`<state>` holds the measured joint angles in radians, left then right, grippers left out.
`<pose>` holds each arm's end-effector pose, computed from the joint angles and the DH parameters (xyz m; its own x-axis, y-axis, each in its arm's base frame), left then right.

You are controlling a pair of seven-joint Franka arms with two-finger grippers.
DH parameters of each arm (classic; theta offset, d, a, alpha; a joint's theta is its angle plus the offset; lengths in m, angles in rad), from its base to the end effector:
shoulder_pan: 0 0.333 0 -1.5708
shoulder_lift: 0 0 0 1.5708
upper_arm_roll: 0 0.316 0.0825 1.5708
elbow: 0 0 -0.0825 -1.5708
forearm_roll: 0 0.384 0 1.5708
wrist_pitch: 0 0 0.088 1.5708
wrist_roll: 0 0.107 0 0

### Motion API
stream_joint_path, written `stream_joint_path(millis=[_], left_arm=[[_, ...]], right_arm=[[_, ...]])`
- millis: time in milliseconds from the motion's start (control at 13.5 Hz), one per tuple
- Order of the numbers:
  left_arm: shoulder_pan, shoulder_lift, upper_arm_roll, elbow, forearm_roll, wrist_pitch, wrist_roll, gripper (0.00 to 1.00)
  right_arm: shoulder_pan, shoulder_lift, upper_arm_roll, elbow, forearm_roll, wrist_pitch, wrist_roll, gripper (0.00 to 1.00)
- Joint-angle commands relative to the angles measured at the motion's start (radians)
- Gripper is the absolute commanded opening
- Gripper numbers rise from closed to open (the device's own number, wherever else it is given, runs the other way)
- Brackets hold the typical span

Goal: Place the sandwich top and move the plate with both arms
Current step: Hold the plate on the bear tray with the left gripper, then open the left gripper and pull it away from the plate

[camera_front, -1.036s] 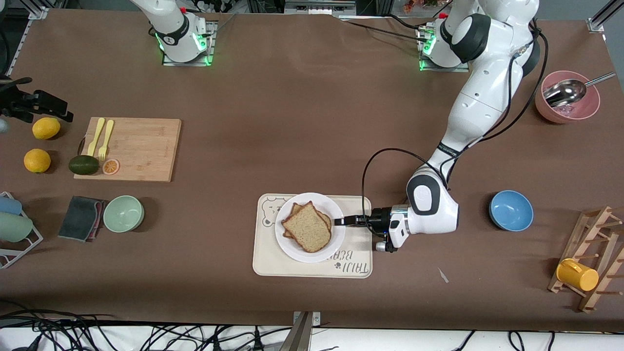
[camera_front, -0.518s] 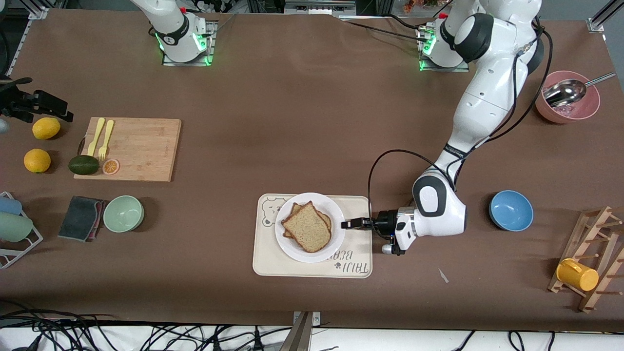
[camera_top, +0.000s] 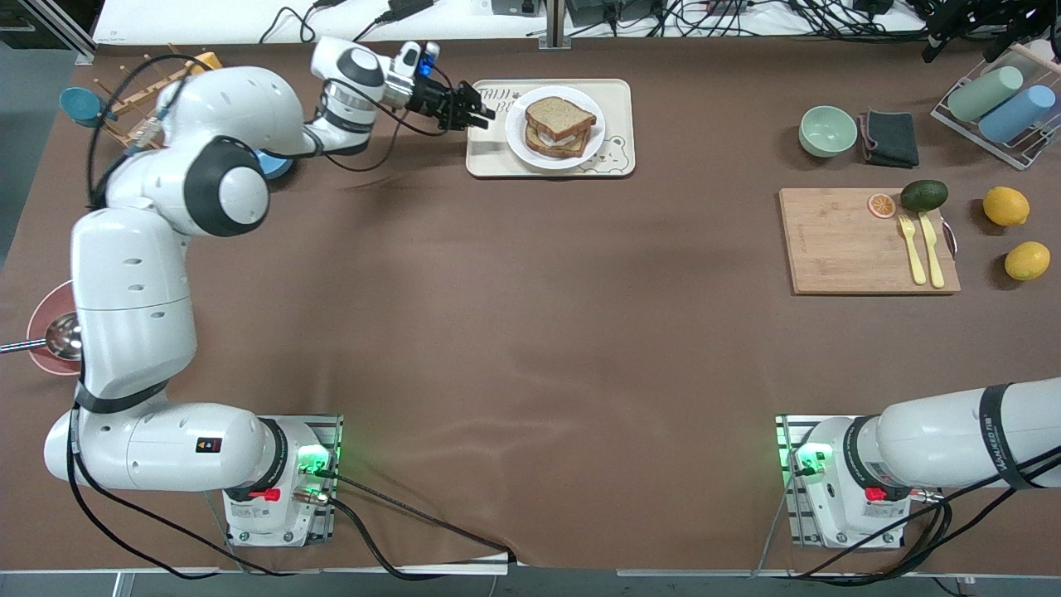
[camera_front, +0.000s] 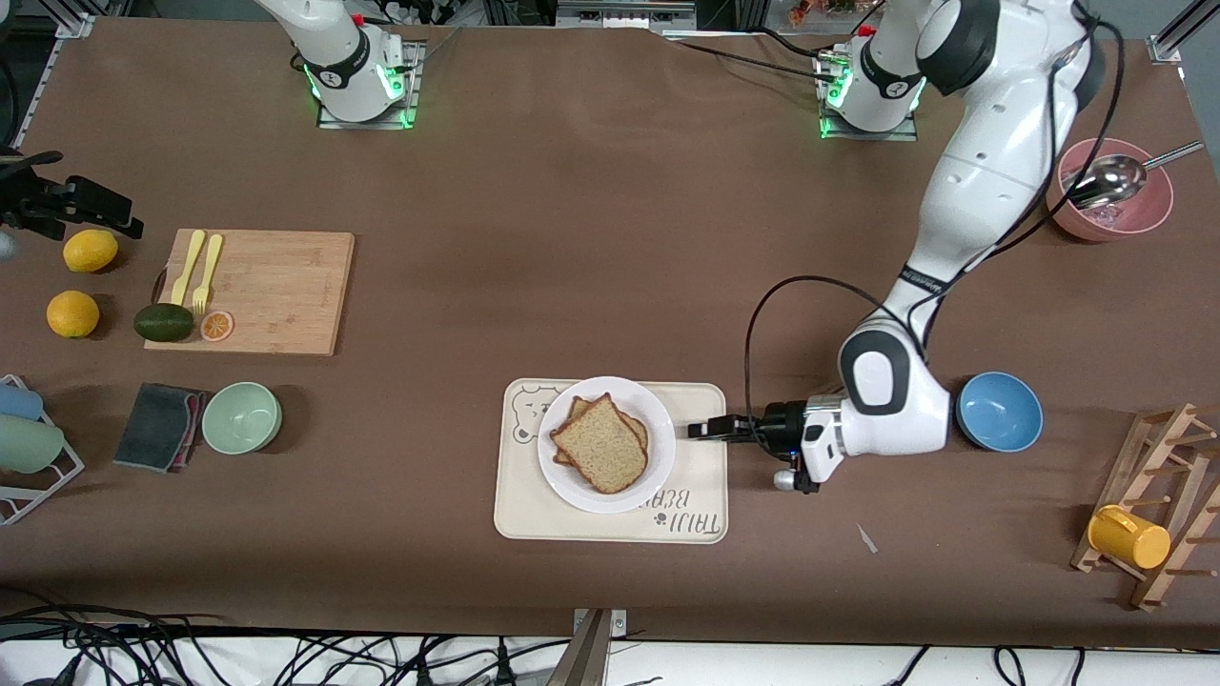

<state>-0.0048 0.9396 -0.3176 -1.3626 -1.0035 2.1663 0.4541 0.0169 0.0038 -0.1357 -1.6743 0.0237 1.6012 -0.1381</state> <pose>0.7054 -0.2145 0.1849 0.9990 -0.0108 -0.0437 0.0323 -0.5047 0.8627 0.5502 -0.0631 0.5762 0.9972 0.0188 -0.0729 0.0164 -0.9993 -0.0334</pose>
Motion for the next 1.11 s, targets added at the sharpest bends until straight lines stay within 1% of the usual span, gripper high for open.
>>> stream_joint_path(millis=[0,74,222,296,370,444,518,666,740,814,888,962,1036], left_arm=[[0.052,-0.236,0.003,-0.220,0.026,-0.017,0.017,0.57],[0.048,-0.286,0.029,-0.249,0.038,-0.017,0.015,0.67],[0.045,-0.349,0.052,-0.297,0.049,-0.017,0.014,0.92],[0.048,-0.398,0.072,-0.326,0.118,-0.017,0.011,0.99],[0.045,-0.466,0.115,-0.370,0.225,-0.019,-0.003,1.00],[0.045,-0.535,0.130,-0.435,0.326,-0.019,-0.030,1.00],[0.052,-0.585,0.133,-0.469,0.417,-0.019,-0.079,1.00],[0.072,-0.677,0.163,-0.490,0.613,-0.042,-0.211,1.00],[0.092,-0.718,0.173,-0.490,0.728,-0.096,-0.271,1.00],[0.101,-0.755,0.183,-0.484,0.823,-0.167,-0.331,1.00],[0.101,-0.795,0.184,-0.478,0.909,-0.224,-0.351,1.00],[0.101,-0.833,0.184,-0.477,0.983,-0.262,-0.354,1.00],[0.101,-0.872,0.184,-0.475,1.009,-0.296,-0.353,1.00]], right_arm=[[-0.005,-0.016,0.004,-0.004,-0.010,-0.003,-0.001,1.00],[-0.005,-0.015,0.004,-0.004,-0.010,-0.003,-0.001,1.00],[-0.005,-0.016,0.004,-0.004,-0.010,-0.003,-0.001,1.00],[-0.003,-0.016,0.007,-0.004,-0.011,-0.003,-0.001,1.00],[0.000,-0.016,0.011,-0.002,-0.013,-0.001,-0.001,1.00],[0.002,-0.016,0.014,-0.001,-0.014,0.000,-0.001,1.00],[0.003,-0.016,0.016,-0.001,-0.019,0.000,-0.001,1.00],[0.003,-0.016,0.016,0.001,-0.019,0.002,-0.001,1.00],[0.003,-0.016,0.016,0.001,-0.021,0.003,-0.001,1.00],[0.003,-0.016,0.016,-0.001,-0.021,0.005,-0.001,1.00],[0.003,-0.016,0.016,0.001,-0.022,0.008,-0.001,1.00],[0.003,-0.018,0.019,-0.002,-0.022,0.009,-0.001,1.00],[0.003,-0.024,0.039,-0.004,-0.022,0.005,0.003,1.00]])
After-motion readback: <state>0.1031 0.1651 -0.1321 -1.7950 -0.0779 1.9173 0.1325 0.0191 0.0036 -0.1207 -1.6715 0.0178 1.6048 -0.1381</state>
